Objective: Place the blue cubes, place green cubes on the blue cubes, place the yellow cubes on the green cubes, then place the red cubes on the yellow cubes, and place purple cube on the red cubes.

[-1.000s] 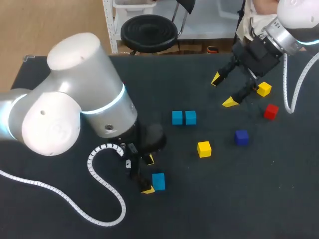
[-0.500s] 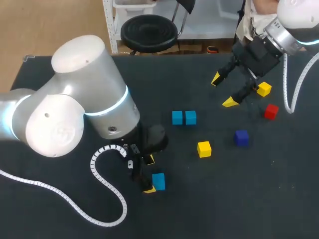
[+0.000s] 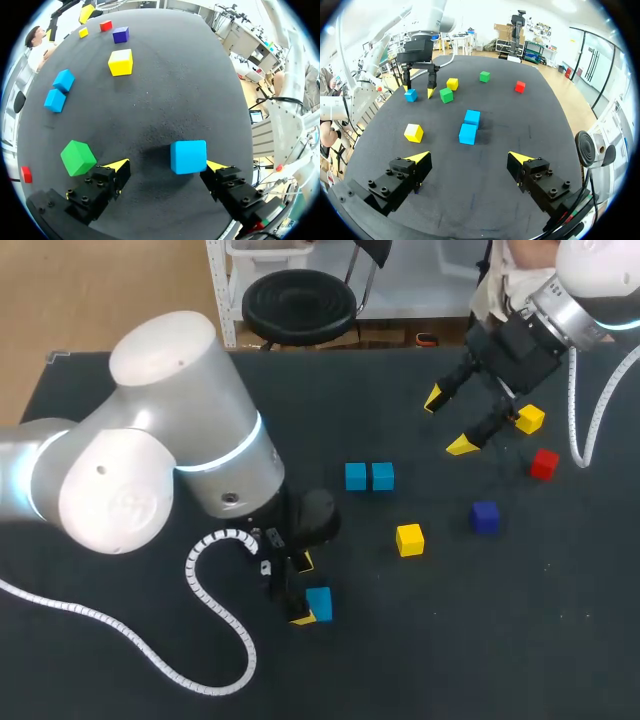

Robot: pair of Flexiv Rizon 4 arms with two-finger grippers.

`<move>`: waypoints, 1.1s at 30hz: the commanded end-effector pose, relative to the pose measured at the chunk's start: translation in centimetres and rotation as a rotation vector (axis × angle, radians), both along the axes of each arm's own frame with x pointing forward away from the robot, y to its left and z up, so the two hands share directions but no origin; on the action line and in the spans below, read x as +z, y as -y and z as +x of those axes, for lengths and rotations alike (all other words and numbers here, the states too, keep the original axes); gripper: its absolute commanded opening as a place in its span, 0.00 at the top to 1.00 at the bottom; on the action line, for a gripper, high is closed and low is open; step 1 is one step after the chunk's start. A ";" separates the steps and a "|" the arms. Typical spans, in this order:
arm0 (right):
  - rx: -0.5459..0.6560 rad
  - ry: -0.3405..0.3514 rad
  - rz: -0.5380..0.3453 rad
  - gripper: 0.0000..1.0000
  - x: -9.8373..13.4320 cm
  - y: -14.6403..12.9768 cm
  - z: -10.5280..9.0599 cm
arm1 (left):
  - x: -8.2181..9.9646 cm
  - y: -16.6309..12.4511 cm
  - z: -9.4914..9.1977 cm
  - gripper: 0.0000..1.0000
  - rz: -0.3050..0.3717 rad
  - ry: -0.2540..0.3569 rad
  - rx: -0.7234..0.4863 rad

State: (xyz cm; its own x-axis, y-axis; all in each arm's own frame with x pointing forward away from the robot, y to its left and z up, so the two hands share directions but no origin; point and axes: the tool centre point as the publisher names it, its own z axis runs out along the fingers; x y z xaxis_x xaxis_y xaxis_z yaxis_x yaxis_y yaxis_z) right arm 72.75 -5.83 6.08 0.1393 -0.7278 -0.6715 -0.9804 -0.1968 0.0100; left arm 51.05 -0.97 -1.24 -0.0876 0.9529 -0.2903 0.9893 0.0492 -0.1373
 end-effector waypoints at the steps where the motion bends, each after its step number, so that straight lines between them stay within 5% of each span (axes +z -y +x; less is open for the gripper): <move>1: 0.000 0.001 0.001 0.00 0.0 0.0 0.0 | -0.2 0.1 0.3 0.09 0.001 -0.004 -0.003; 5: 0.000 0.001 0.001 0.00 0.0 0.0 0.0 | -0.2 0.1 0.3 0.23 0.002 -0.005 -0.002; 7: 0.000 0.001 0.001 0.00 0.0 0.0 0.0 | -0.2 0.1 0.2 0.55 0.001 -0.005 -0.002; 10: 0.000 0.001 0.001 0.00 0.0 0.0 0.0 | -0.2 0.1 0.1 0.73 0.002 -0.006 -0.002; 12: 0.000 0.001 0.001 0.00 0.0 0.0 0.0 | -0.3 0.1 0.1 1.00 0.003 -0.004 -0.003; 15: 0.000 0.001 0.001 0.00 0.0 0.0 0.0 | -0.2 0.1 0.0 1.00 0.003 -0.001 -0.007; 16: 0.000 0.001 0.001 0.00 0.0 0.0 0.0 | -0.2 0.2 0.0 0.86 0.003 -0.001 -0.009; 17: 0.000 0.001 0.001 0.00 0.0 0.0 0.0 | -0.1 0.1 -0.1 0.27 0.004 -0.001 -0.011; 18: 0.000 0.001 0.001 0.00 0.0 0.0 0.0 | -0.1 0.1 -0.1 0.00 0.005 0.001 -0.015; 33: 0.000 0.001 0.001 0.00 0.0 0.0 0.0 | 2.3 1.6 -0.2 0.00 0.004 0.119 -0.154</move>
